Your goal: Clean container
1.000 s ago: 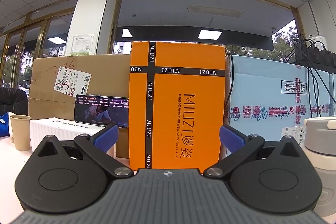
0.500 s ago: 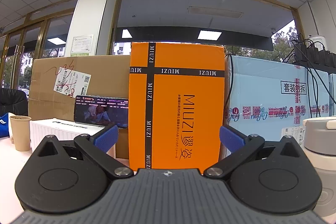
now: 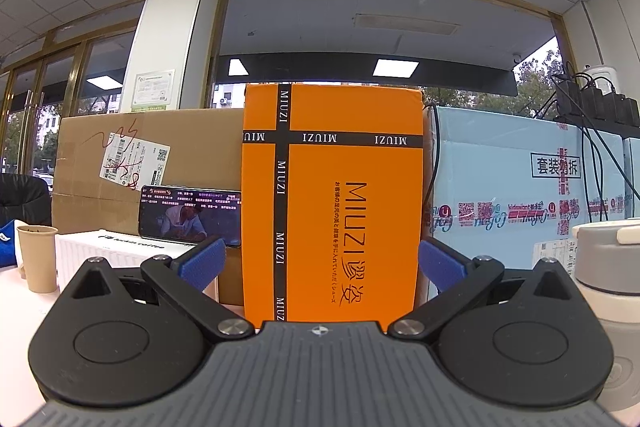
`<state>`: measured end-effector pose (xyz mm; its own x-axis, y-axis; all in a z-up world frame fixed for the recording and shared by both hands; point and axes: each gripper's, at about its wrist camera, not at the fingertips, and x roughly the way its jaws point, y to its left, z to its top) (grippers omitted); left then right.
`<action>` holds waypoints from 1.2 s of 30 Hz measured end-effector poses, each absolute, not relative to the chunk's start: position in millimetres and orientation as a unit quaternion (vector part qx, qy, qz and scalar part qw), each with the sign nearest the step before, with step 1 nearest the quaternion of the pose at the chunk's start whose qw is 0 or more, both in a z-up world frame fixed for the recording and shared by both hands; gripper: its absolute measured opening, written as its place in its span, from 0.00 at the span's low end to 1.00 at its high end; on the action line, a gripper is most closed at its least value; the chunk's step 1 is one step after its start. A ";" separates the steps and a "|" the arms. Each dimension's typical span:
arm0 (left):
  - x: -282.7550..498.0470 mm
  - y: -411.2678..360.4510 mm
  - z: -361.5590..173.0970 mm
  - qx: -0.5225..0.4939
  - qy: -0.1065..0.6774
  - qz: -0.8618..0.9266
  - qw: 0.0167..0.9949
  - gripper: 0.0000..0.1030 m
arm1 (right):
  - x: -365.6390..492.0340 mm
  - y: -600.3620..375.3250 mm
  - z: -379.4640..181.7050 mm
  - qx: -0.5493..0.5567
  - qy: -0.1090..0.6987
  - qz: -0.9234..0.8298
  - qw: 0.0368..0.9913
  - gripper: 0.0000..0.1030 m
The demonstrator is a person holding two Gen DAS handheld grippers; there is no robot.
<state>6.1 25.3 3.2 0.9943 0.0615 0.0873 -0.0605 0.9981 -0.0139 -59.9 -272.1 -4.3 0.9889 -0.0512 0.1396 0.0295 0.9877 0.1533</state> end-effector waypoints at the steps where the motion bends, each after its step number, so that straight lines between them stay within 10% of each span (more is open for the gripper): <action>1: 6.2 25.5 3.3 -0.006 -0.044 0.030 0.999 1.00 | -59.7 -272.1 -4.3 0.076 -0.072 -0.020 0.994 1.00; 36: 4.4 24.1 3.8 -0.001 -0.045 0.026 0.999 1.00 | -56.7 -276.4 -5.6 0.080 -0.072 -0.023 0.994 1.00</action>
<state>4.4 24.1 3.8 0.9946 0.0514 0.0901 -0.0512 0.9987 -0.0042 -56.7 -276.4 -5.6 0.9886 -0.0575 0.1392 0.0345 0.9862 0.1622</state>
